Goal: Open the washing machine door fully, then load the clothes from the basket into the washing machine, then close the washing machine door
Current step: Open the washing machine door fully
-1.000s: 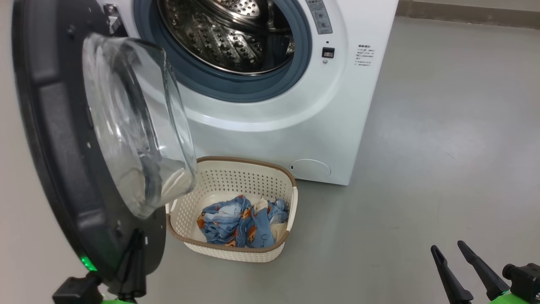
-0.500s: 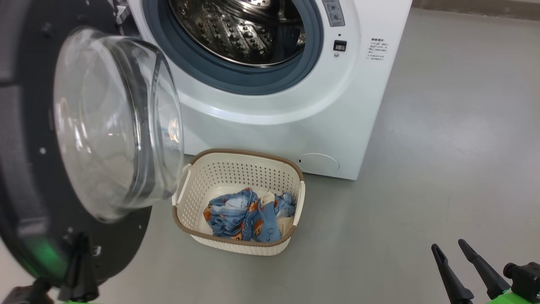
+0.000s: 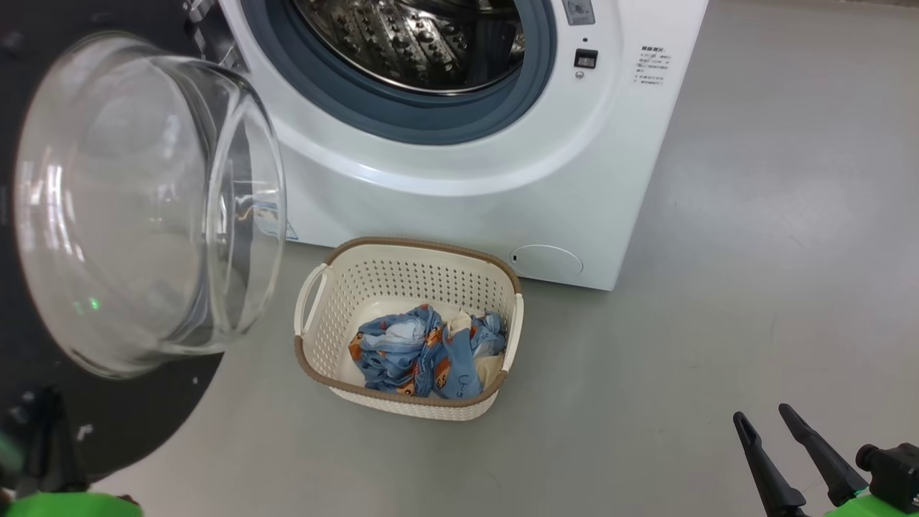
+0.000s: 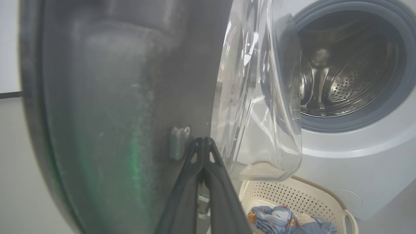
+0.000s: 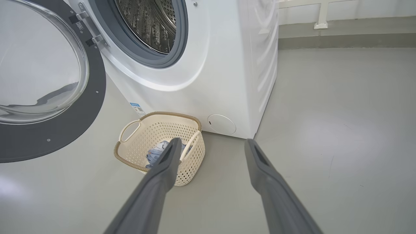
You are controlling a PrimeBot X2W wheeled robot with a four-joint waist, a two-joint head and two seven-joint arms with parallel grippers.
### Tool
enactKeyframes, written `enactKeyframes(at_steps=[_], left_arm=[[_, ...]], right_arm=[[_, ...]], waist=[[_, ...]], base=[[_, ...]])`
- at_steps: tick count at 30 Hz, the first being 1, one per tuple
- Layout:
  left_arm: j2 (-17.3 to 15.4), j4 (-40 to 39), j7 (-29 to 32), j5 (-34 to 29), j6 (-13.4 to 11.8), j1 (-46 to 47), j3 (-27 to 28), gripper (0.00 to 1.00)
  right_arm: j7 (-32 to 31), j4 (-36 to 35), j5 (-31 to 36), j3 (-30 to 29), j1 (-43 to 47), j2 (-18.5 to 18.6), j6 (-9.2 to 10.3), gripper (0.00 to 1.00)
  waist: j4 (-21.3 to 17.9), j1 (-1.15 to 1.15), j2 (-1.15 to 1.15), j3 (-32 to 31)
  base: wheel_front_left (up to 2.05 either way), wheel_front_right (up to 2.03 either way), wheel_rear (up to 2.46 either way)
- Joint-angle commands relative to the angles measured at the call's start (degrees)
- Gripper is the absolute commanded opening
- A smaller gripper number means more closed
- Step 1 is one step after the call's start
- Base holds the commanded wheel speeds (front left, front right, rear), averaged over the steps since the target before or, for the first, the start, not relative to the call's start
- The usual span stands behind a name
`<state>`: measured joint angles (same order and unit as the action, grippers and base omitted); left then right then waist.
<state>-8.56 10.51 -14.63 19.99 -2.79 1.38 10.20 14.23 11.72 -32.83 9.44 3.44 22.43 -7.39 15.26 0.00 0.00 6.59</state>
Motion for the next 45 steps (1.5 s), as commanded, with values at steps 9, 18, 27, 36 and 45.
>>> enactKeyframes(at_steps=[9, 18, 27, 36, 45], left_arm=[[-6.2, 4.71, -0.37, -0.17, -1.13, 7.36, 8.8, 0.0], [-10.23, 12.42, -0.37, -0.2, 0.63, 12.55, 13.45, 0.0], [-13.66, 22.81, -0.37, 1.31, 4.15, 19.69, 18.39, 0.0], [-17.87, 30.01, -0.37, -0.67, 5.74, 26.03, 22.5, 0.0], [-20.81, 35.51, -0.37, -2.82, 6.28, 30.86, 25.75, 0.0]], right_arm=[[0.77, -1.59, 0.47, 0.77, -2.15, 1.52, -0.1, 1.0], [0.77, -1.84, 0.61, 0.59, -2.61, 1.68, -0.1, 1.0], [0.77, -2.21, 1.03, 0.13, -4.02, 1.8, -0.1, 1.0], [0.77, -2.62, 1.65, -0.08, -5.98, 1.96, -0.1, 1.0], [0.77, -2.94, 2.27, -0.36, -7.78, 2.11, -0.1, 1.0]], waist=[[0.2, 0.0, 0.0, 1.67], [0.1, 0.0, 0.0, 3.53], [-0.66, 0.0, 0.0, 6.7], [-1.97, 0.0, 0.0, 10.48], [-2.83, 0.0, 0.0, 13.52]], base=[[0.0, 0.0, 0.0], [0.0, 0.0, 0.0], [0.0, 0.0, 0.0], [0.0, 0.0, 0.0], [0.0, 0.0, 0.0]])
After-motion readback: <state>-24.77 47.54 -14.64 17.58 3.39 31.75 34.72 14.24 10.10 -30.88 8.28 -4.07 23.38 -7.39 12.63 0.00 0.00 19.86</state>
